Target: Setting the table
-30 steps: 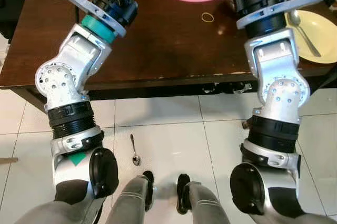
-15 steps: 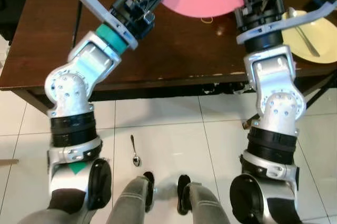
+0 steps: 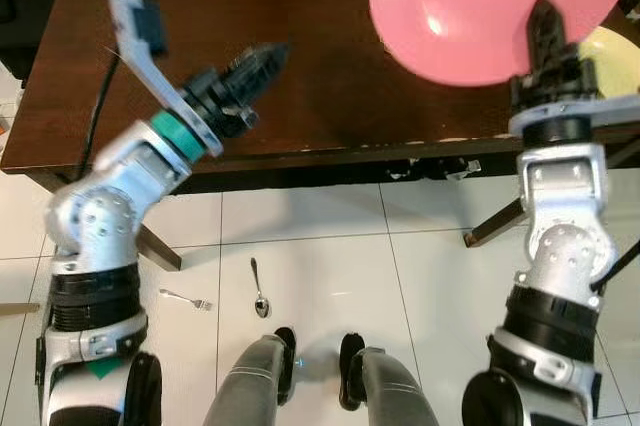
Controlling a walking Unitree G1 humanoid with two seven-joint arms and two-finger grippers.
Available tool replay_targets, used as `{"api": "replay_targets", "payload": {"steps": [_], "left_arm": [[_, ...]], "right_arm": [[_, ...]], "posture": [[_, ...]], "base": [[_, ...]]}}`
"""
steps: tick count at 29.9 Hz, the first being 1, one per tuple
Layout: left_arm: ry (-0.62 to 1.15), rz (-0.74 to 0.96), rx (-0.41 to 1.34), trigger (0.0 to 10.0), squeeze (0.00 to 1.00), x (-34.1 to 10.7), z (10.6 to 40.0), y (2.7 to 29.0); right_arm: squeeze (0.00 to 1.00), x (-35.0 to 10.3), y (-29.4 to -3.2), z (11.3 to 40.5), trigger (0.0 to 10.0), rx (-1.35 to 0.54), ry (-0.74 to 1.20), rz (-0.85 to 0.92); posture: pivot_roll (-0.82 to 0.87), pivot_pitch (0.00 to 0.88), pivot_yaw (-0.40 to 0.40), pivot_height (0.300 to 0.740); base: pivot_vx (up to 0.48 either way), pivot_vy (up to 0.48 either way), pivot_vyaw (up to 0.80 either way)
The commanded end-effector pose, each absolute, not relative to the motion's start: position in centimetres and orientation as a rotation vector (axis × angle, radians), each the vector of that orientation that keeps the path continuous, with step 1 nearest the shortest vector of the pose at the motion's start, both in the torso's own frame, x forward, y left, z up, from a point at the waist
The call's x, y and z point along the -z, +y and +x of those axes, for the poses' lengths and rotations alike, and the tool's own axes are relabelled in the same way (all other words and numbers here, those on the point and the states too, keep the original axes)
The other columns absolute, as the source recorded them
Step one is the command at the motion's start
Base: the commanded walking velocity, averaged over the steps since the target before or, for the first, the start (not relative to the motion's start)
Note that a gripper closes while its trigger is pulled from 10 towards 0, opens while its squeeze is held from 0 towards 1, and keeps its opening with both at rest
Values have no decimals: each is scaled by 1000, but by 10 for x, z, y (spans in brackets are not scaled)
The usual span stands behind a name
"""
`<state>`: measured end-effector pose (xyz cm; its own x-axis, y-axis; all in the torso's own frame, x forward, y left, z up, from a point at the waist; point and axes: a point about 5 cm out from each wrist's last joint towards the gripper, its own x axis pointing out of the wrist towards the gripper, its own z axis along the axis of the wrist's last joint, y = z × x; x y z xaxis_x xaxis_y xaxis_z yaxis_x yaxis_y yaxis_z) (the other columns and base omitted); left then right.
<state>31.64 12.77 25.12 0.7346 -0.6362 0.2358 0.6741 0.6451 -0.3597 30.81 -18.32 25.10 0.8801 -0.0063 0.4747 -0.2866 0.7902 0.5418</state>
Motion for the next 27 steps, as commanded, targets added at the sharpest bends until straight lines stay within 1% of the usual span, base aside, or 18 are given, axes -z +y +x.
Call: {"api": "replay_targets", "payload": {"steps": [1, 2, 4, 5, 6, 8, 9, 10, 11, 12, 13, 15, 18, 19, 21, 24, 27], "left_arm": [[-65, -427, 709, 10000, 0, -242, 317, 129], [-48, -447, 682, 10000, 0, -238, 318, 128], [15, -583, 639, 10000, 0, -231, 318, 129], [15, -583, 639, 10000, 0, -231, 318, 129], [60, -619, 614, 10000, 0, -225, 317, 129], [88, -635, 600, 10000, 0, -221, 316, 129], [106, -591, 593, 10000, 0, -216, 315, 127], [106, -591, 593, 10000, 0, -216, 315, 127], [111, -522, 579, 10000, 0, -213, 315, 125], [92, -416, 536, 10000, 0, -210, 318, 124], [92, -416, 536, 10000, 0, -210, 318, 124], [63, -264, 497, 10000, 0, -208, 324, 124], [2, -88, 471, 10000, 0, -215, 334, 125], [2, -88, 471, 10000, 0, -215, 334, 125], [-47, -25, 454, 10000, 0, -223, 341, 123], [-110, 25, 436, 10000, 0, -234, 347, 119], [-161, 45, 415, 10000, 0, -238, 349, 118]], "right_arm": [[0, -251, -182, 305, 10000, -123, -491, 569], [0, -245, -182, 304, 10000, -89, -471, 496], [0, -237, -186, 302, 10000, -27, -448, 422], [0, -237, -186, 302, 10000, -27, -448, 422], [0, -231, -190, 301, 10000, 31, -437, 381], [0, -228, -194, 300, 10000, 67, -432, 357], [0, -226, -197, 299, 10000, 103, -427, 326], [0, -226, -197, 299, 10000, 103, -427, 326], [0, -223, -198, 299, 10000, 130, -423, 294], [0, -221, -197, 299, 10000, 141, -421, 269], [0, -221, -197, 299, 10000, 141, -421, 269], [0, -220, -194, 299, 10000, 146, -423, 237], [0, -222, -187, 300, 10000, 130, -432, 211], [0, -222, -187, 300, 10000, 130, -432, 211], [0, -224, -184, 301, 10000, 121, -439, 204], [0, -225, -181, 302, 10000, 114, -442, 190], [0, -226, -179, 303, 10000, 108, -442, 181]], "posture": [[144, 134, 66, 740], [141, 130, 72, 740], [140, 127, 75, 740], [140, 127, 75, 740], [139, 121, 78, 740], [139, 121, 78, 740], [141, 116, 77, 740], [141, 116, 77, 740], [143, 108, 79, 740], [143, 103, 84, 740], [143, 103, 84, 740], [143, 103, 84, 740], [123, 88, 99, 740], [123, 88, 99, 740], [116, 85, 100, 740], [113, 78, 97, 740], [111, 73, 95, 740]], "base": [[0, 0, 0], [0, 0, 0], [0, 0, 0], [0, 0, 0], [0, 0, 0], [0, 0, 0], [0, 0, 0], [0, 0, 0], [0, 0, 0], [0, 0, 0], [0, 0, 0], [0, 0, 0], [0, 0, 0], [0, 0, 0], [0, 0, 0], [0, 0, 0], [0, 0, 0]]}}
